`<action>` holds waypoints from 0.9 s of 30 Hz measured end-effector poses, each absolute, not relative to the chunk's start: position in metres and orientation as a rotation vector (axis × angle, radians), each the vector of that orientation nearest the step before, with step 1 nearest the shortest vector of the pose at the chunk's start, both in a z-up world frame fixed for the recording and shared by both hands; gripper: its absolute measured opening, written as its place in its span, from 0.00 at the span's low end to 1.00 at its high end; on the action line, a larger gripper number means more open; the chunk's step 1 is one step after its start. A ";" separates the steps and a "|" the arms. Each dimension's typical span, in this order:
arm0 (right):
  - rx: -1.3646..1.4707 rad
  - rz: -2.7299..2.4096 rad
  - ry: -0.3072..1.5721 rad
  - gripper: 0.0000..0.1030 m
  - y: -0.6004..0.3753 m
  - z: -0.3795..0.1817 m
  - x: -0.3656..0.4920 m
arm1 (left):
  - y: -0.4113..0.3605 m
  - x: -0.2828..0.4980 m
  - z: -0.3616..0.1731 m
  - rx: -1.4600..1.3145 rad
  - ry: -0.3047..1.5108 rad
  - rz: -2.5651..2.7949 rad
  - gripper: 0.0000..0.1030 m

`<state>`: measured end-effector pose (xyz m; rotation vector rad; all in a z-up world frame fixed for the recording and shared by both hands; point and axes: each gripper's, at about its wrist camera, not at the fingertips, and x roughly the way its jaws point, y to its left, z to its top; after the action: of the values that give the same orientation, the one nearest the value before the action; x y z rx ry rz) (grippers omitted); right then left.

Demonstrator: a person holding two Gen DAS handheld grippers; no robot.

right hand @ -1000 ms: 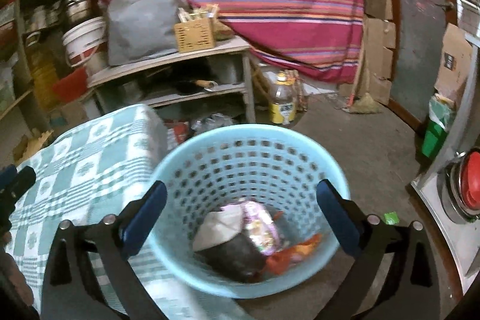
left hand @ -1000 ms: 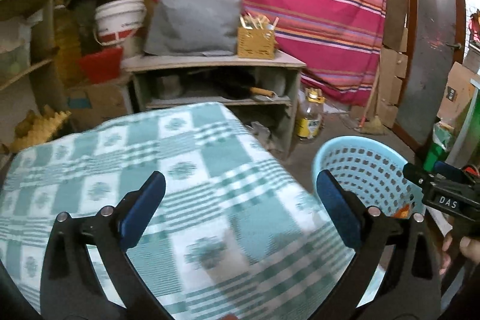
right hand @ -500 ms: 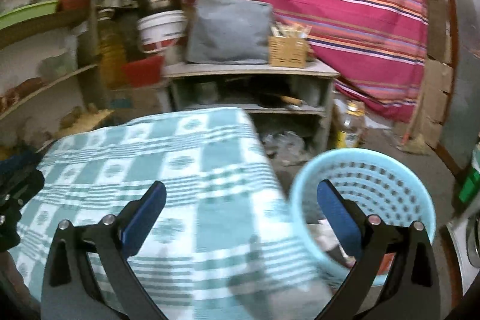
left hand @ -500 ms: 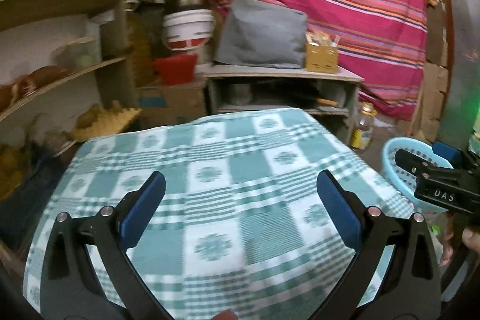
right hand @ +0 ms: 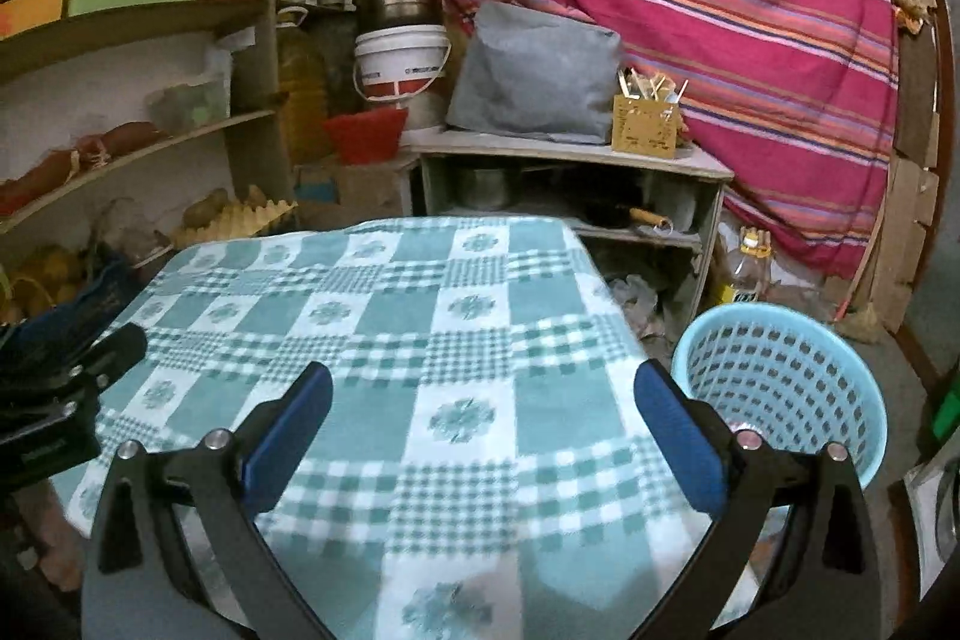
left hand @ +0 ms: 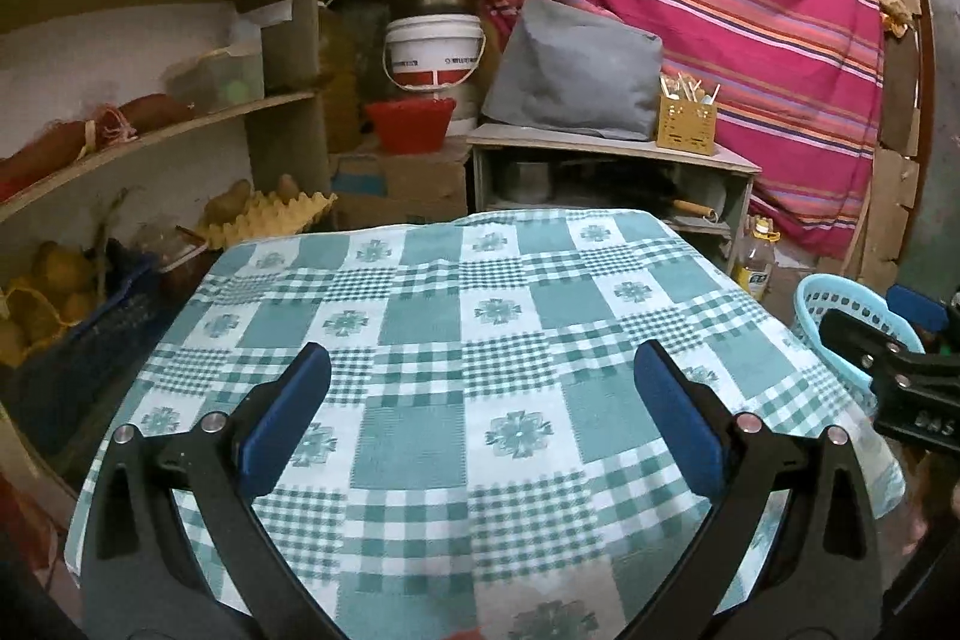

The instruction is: Collect trash

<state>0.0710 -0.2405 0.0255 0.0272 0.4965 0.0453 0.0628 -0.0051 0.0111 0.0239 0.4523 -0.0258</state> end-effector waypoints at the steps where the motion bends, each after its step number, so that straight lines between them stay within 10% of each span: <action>1: 0.035 0.051 0.501 0.95 -0.239 0.024 0.067 | -0.005 0.062 0.011 0.029 0.447 -0.022 0.95; 27: -0.022 -0.060 0.445 0.95 -0.239 0.016 0.017 | 0.001 0.029 -0.009 -0.041 0.467 0.059 0.95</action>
<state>0.0168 -0.2387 0.0162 -0.0222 0.4451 -0.0596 0.0286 0.0011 -0.0091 -0.0410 0.4668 0.0589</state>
